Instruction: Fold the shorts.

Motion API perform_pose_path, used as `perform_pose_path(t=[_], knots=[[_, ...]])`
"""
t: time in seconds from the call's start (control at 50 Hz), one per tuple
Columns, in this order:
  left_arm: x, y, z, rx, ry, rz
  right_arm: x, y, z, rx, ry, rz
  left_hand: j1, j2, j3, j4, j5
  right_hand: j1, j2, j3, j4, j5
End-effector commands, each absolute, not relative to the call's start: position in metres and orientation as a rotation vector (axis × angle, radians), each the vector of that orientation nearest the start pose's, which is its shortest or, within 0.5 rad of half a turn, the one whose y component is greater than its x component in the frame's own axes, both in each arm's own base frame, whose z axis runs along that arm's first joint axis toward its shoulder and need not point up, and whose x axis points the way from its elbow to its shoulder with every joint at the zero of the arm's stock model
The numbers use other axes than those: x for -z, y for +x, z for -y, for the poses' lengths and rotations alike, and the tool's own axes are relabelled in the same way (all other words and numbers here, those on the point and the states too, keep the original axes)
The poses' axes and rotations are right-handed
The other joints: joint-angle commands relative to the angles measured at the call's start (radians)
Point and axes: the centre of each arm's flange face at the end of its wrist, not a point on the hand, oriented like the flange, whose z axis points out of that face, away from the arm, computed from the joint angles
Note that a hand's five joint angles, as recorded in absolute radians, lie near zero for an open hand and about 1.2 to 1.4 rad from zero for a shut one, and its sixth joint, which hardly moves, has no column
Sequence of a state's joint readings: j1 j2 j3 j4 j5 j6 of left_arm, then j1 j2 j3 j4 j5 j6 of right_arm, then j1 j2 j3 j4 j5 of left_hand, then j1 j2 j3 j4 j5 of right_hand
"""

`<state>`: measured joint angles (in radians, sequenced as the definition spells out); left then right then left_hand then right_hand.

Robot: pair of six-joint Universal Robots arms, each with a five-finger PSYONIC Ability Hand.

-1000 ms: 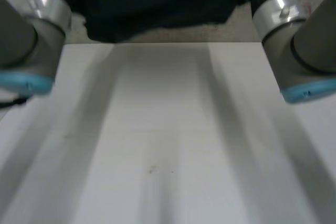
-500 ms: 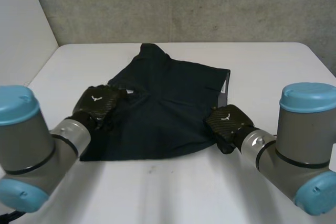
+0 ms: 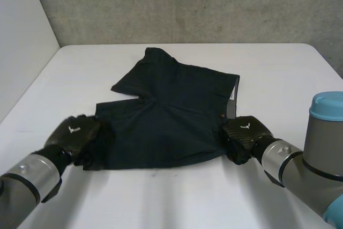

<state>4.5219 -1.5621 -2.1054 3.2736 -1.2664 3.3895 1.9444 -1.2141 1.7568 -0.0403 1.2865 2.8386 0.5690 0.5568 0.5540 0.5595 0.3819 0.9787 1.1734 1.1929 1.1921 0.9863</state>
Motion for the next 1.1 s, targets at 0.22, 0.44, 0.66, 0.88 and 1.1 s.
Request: perform_pose_path(t=[0.22, 0.44, 0.66, 0.88, 1.1], knots=[[-0.128, -0.189, 0.216, 1.677, 1.125, -2.502, -0.149, 0.253, 0.223, 1.435, -1.012, -2.260, 0.044, 0.056, 0.059, 0.053, 0.056, 0.418, 0.223, 0.203, 0.204, 0.235], [-0.124, -0.189, 0.230, 1.728, 1.112, -2.448, -0.149, 0.254, 0.223, 1.435, -1.014, -2.256, 0.064, 0.076, 0.079, 0.074, 0.077, 0.418, 0.223, 0.203, 0.204, 0.235], [-0.116, -0.191, 0.244, 1.708, 1.118, -2.459, -0.148, 0.254, 0.222, 1.429, -1.014, -2.260, 0.102, 0.115, 0.117, 0.112, 0.115, 0.418, 0.223, 0.203, 0.204, 0.235], [-0.113, -0.193, 0.255, 1.708, 1.120, -2.456, -0.148, 0.254, 0.222, 1.430, -1.016, -2.259, 0.568, 0.580, 0.583, 0.578, 0.581, 0.418, 0.223, 0.203, 0.204, 0.235], [-0.150, -0.193, 0.250, 1.809, 1.093, -2.367, -0.152, 0.254, 0.224, 1.449, -1.031, -2.245, 0.827, 0.839, 0.842, 0.837, 0.840, 0.418, 0.223, 0.203, 0.204, 0.235]])
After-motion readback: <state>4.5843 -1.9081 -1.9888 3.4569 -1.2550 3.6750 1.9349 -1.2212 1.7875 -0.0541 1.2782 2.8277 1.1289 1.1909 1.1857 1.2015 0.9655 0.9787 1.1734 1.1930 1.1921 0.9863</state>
